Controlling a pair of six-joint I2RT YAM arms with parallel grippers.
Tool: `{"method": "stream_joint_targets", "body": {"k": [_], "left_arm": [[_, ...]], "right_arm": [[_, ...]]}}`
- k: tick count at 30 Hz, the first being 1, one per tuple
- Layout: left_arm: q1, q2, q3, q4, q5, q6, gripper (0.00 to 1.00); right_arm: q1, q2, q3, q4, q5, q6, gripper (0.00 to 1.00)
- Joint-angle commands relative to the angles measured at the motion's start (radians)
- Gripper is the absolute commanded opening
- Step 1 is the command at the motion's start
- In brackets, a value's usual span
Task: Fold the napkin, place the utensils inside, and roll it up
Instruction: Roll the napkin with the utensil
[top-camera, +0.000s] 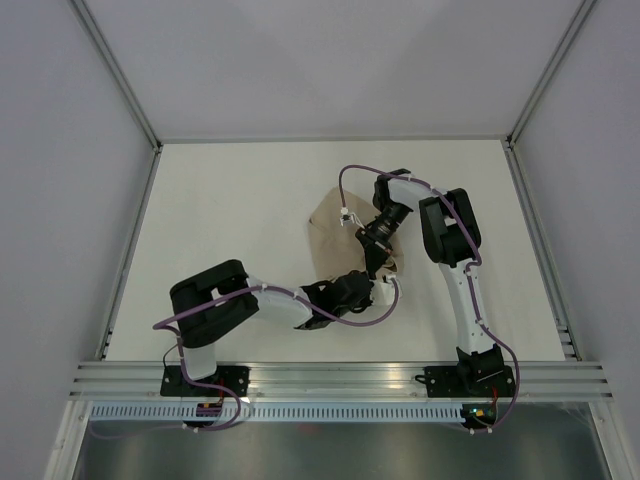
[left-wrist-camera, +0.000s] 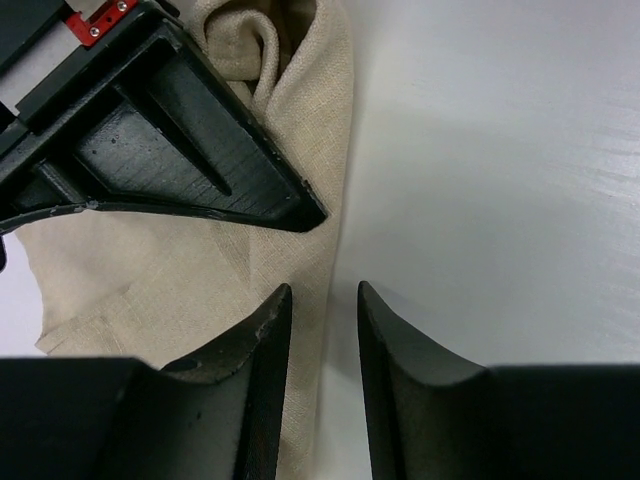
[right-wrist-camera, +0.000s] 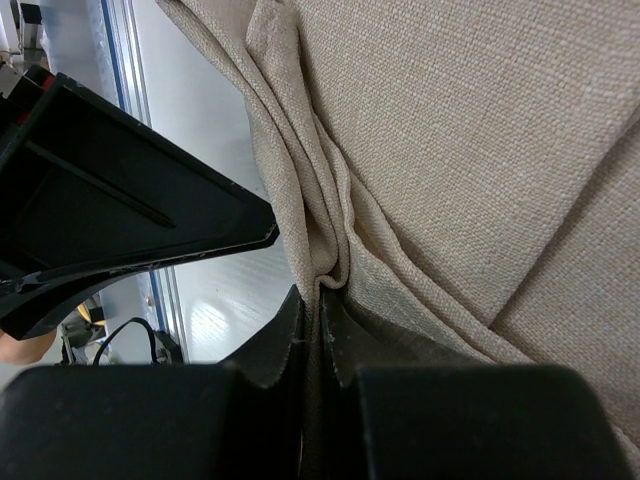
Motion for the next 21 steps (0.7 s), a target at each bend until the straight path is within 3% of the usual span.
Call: {"method": "stream_joint_targets", "body": {"k": [1,21], "left_arm": [[0.024,0.017,0.022,0.047,-0.002,0.044,0.38],[0.08,0.061,0.087,-0.163,0.177,0.032,0.34]], "right_arm": [[-0.002,0.049,0.024,0.091,0.059,-0.043,0.08],[-0.002,0.052,0.027,0.089,0.062,-0.04,0.07]]}}
